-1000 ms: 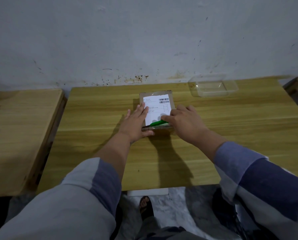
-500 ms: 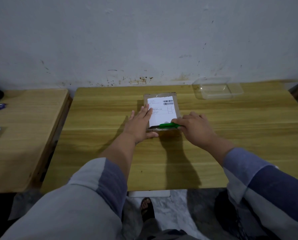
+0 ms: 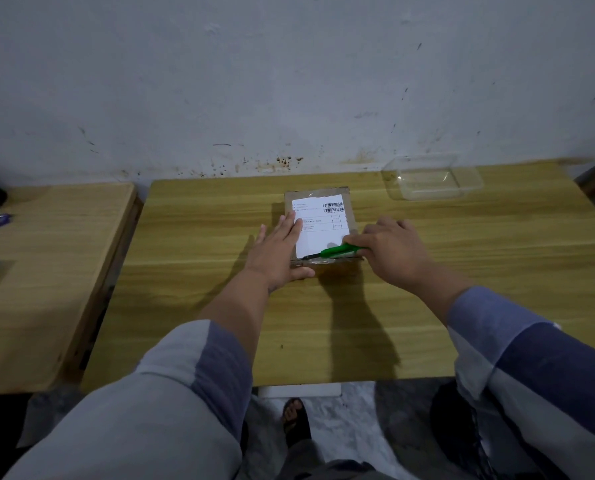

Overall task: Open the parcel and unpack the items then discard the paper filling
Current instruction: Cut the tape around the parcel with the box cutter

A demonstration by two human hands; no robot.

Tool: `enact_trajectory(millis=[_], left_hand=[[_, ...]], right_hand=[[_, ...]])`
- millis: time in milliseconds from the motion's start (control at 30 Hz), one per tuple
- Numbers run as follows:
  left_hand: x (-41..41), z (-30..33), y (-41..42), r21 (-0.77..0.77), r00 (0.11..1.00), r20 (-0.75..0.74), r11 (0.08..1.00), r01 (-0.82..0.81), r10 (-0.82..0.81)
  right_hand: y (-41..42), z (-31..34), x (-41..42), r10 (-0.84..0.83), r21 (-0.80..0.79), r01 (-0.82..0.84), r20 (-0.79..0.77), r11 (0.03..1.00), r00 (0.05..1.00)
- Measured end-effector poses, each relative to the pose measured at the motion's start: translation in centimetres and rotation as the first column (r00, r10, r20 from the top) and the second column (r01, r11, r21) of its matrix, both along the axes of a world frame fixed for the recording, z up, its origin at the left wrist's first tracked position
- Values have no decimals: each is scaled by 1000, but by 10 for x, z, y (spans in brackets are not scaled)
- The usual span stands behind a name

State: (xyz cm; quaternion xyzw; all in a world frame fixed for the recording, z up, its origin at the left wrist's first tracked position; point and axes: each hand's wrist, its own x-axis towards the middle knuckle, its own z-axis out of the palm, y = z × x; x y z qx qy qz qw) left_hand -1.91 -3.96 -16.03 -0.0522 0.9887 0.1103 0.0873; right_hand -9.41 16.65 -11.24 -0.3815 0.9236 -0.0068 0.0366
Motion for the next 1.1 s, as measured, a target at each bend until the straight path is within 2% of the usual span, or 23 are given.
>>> enact_trajectory(millis=[233,900,1100], left_hand=[[-1,0,0,-42,1000,15,999,11,-11],[-2,8,6,-92,998,63,996,0,5],[-2,9,8,-84,997,73,996,-3,10]], right_hand=[[-6,3,-2,89,46,-86,-66,995,994],[45,-5,-17,70,16,-68,-153,998,986],[67,-11,-19,41,-34,-51,-253,998,966]])
